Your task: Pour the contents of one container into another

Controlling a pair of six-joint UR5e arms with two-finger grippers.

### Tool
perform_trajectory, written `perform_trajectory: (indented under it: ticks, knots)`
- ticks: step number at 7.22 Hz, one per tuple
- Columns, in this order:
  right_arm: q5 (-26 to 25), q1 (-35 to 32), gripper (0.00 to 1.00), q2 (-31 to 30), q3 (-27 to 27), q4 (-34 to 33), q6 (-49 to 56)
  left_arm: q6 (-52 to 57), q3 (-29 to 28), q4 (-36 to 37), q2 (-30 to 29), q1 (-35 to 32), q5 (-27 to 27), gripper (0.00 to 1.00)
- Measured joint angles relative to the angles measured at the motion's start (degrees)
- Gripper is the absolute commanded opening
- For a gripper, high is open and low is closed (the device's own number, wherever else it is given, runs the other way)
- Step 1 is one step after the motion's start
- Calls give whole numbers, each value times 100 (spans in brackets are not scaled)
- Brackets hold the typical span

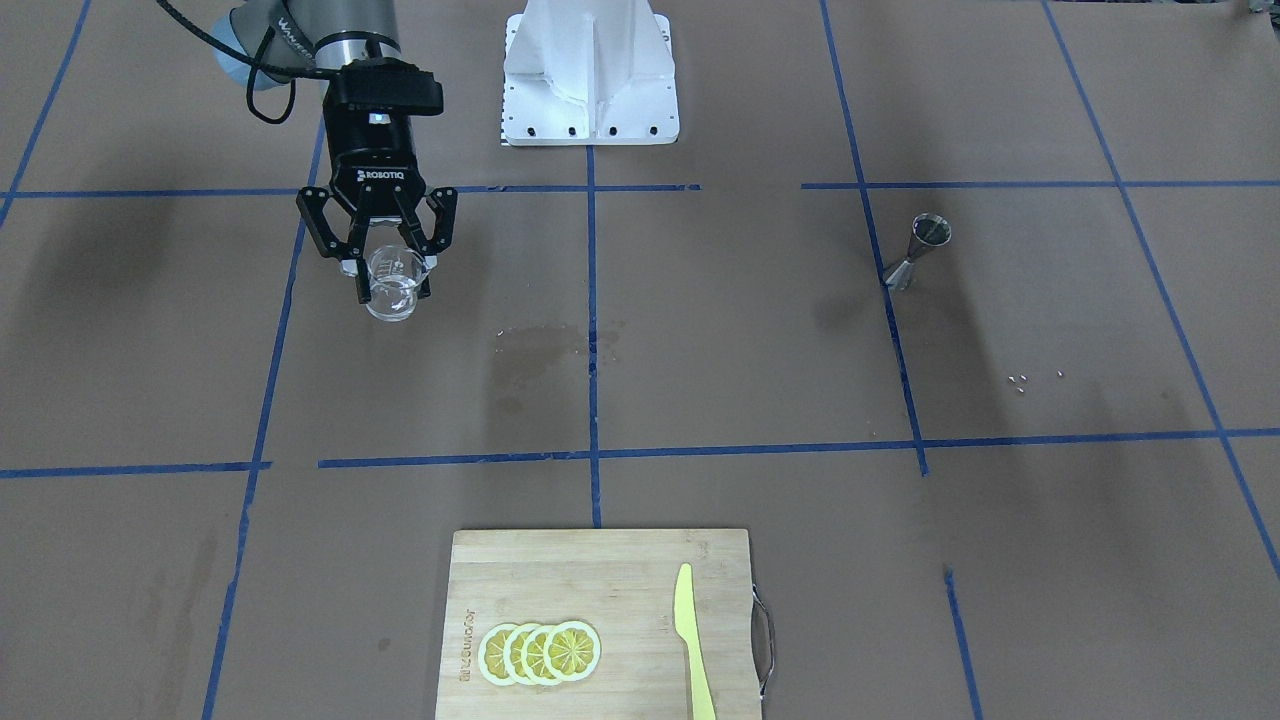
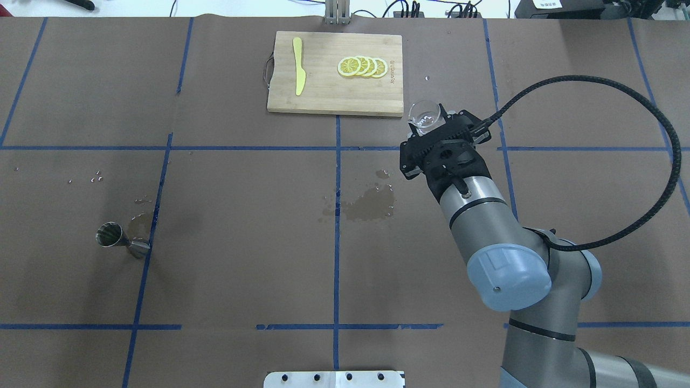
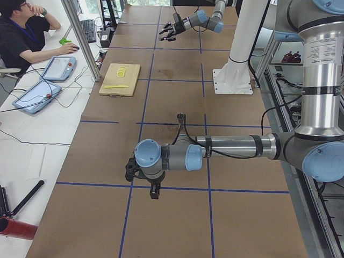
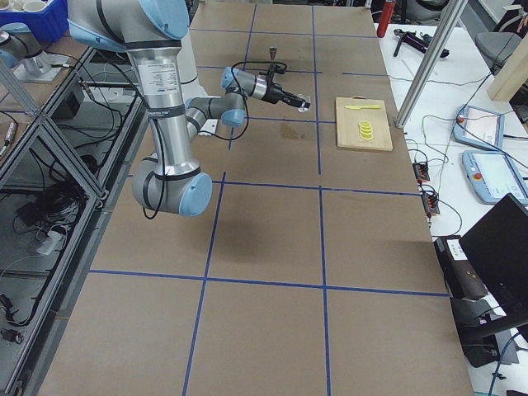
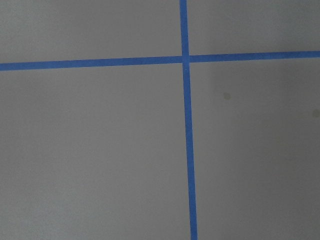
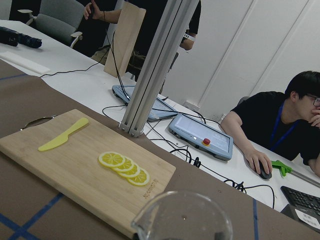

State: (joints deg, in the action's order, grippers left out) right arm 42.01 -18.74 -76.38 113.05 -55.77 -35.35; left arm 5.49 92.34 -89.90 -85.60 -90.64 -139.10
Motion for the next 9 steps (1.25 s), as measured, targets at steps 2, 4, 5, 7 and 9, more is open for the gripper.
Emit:
perform_trajectory:
  ticks: [2, 4, 5, 7, 9]
  knots:
    - [-22, 179, 0, -421, 15, 111, -843, 3, 30, -6, 0, 1, -3, 100]
    - [-82, 385, 0, -832, 22, 145, -1552, 13, 57, -15, -1, -5, -3, 100]
    - [-104, 474, 0, -962, 21, 146, -1933, 18, 72, -17, 1, -5, -3, 100]
    - [-308, 701, 0, -1314, 5, 150, -2586, 22, 116, -18, 7, -6, -3, 100]
    - [-612, 856, 0, -1557, -35, 151, -2745, 24, 130, -19, 8, -4, -3, 100]
